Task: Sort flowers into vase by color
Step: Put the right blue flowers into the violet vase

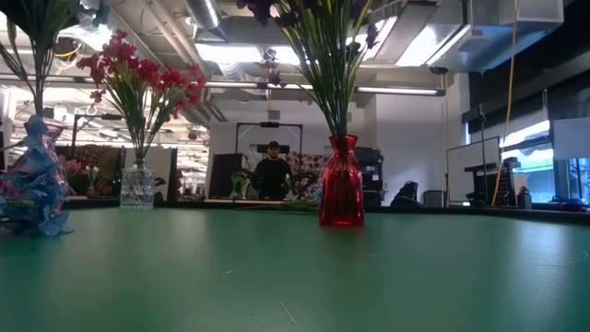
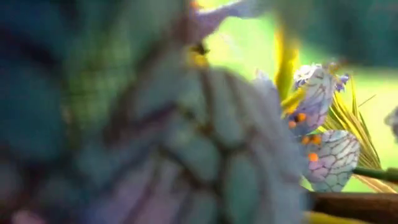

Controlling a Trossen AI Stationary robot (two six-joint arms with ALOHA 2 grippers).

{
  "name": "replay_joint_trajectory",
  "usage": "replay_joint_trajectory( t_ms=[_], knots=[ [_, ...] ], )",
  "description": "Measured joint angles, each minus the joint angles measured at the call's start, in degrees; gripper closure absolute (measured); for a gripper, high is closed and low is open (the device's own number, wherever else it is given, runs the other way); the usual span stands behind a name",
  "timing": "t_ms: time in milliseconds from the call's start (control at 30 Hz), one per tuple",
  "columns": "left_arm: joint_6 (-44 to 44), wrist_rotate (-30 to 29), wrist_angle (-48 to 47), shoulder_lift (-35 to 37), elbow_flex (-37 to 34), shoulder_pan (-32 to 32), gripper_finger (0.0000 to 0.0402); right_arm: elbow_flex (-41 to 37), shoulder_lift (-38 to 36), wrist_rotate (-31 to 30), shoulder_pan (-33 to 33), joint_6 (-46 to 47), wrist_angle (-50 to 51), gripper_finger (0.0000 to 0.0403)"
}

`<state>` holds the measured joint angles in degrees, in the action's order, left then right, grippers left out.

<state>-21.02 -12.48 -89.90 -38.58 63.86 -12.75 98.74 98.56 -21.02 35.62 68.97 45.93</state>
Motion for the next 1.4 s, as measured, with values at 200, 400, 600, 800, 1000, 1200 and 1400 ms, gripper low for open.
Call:
replay_joint_trajectory(
  t_ms=[200,400,600,800,1000,1200,1400],
  knots=[
    [-2.47,-0.05,3.64,-0.1,0.0,0.0,0.0354,0.0,0.0,0.0,0.0,-0.17,0.0,0.0173],
    [-4.39,3.39,3.22,-1.72,-0.04,0.0,0.0329,0.0,0.0,0.08,0.0,-0.17,0.0,0.0173],
    [-8.13,7.28,3.34,-3.62,-0.04,0.0,0.0312,-0.02,0.0,1.09,0.0,-0.2,-0.02,0.0173],
    [-12.91,10.3,3.36,-5.34,-0.04,0.0,0.0308,-0.02,0.0,2.58,0.0,-0.81,-0.02,0.0173],
    [-15.87,10.54,3.44,-5.97,-0.04,0.0,0.0307,-0.02,0.0,2.64,0.0,-1.73,0.0,0.0173],
    [-15.55,9.05,3.42,-6.07,-0.04,0.0,0.0307,-0.02,0.0,2.64,0.0,-1.95,0.07,0.0173],
    [-14.44,3.93,3.43,-6.07,-0.02,0.0,0.0307,-0.02,0.0,2.64,0.0,-3.01,0.17,0.0173]
  ],
)
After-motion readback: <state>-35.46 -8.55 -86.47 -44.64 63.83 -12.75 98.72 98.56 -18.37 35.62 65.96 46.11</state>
